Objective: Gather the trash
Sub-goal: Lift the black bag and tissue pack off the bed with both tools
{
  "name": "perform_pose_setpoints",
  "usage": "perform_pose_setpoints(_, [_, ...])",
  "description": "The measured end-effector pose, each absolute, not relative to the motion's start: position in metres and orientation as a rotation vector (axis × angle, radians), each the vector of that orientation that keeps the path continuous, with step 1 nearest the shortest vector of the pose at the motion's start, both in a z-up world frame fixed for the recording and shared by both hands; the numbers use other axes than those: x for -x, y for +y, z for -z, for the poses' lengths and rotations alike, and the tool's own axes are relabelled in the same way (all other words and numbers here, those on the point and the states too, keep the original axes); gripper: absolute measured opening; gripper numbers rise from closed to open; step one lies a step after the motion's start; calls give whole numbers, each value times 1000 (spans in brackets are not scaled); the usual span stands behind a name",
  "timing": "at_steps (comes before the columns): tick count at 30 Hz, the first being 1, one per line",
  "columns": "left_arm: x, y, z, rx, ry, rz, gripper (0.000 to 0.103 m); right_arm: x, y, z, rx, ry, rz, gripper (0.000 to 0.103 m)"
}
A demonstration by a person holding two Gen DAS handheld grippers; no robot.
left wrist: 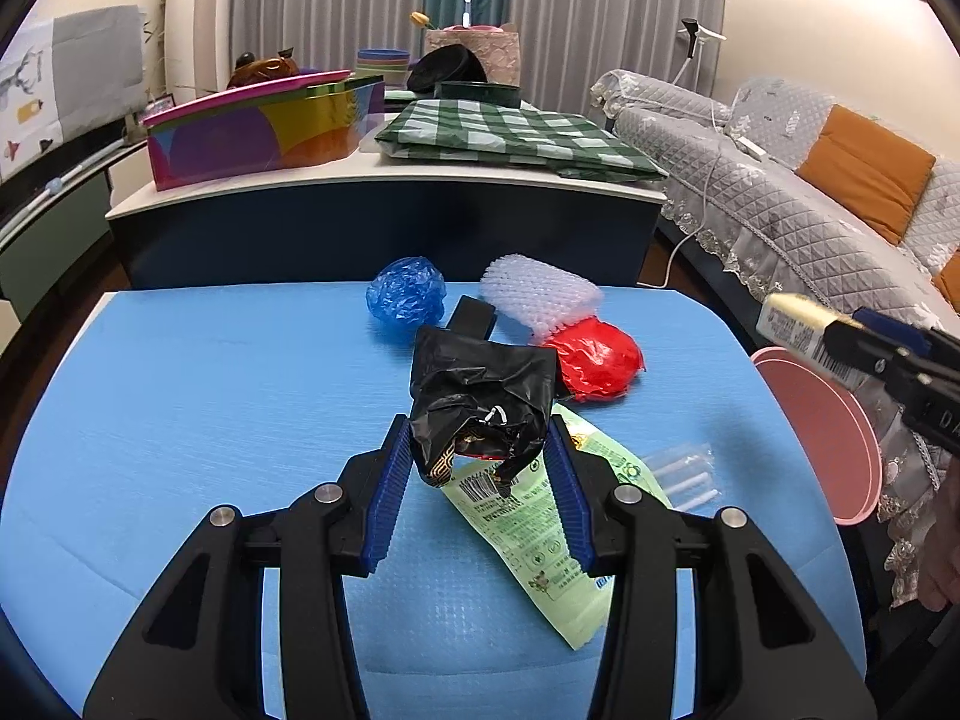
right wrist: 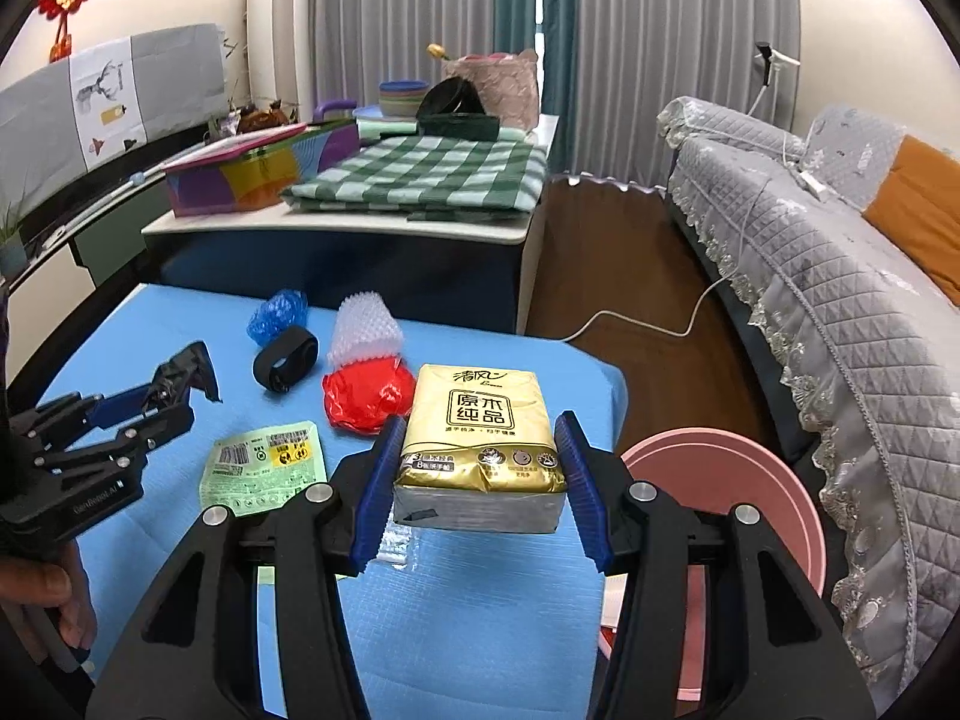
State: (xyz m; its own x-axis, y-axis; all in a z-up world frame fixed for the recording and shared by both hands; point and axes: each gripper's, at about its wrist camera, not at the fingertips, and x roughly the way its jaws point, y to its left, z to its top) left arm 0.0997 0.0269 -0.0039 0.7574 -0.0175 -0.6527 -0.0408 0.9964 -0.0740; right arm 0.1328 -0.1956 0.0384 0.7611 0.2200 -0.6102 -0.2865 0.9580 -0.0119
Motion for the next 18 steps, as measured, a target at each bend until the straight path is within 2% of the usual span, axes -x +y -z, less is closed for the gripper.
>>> perform_pose_setpoints(18, [-91, 9, -9, 84, 669, 40, 44, -112, -223, -57, 109, 602, -201, 51])
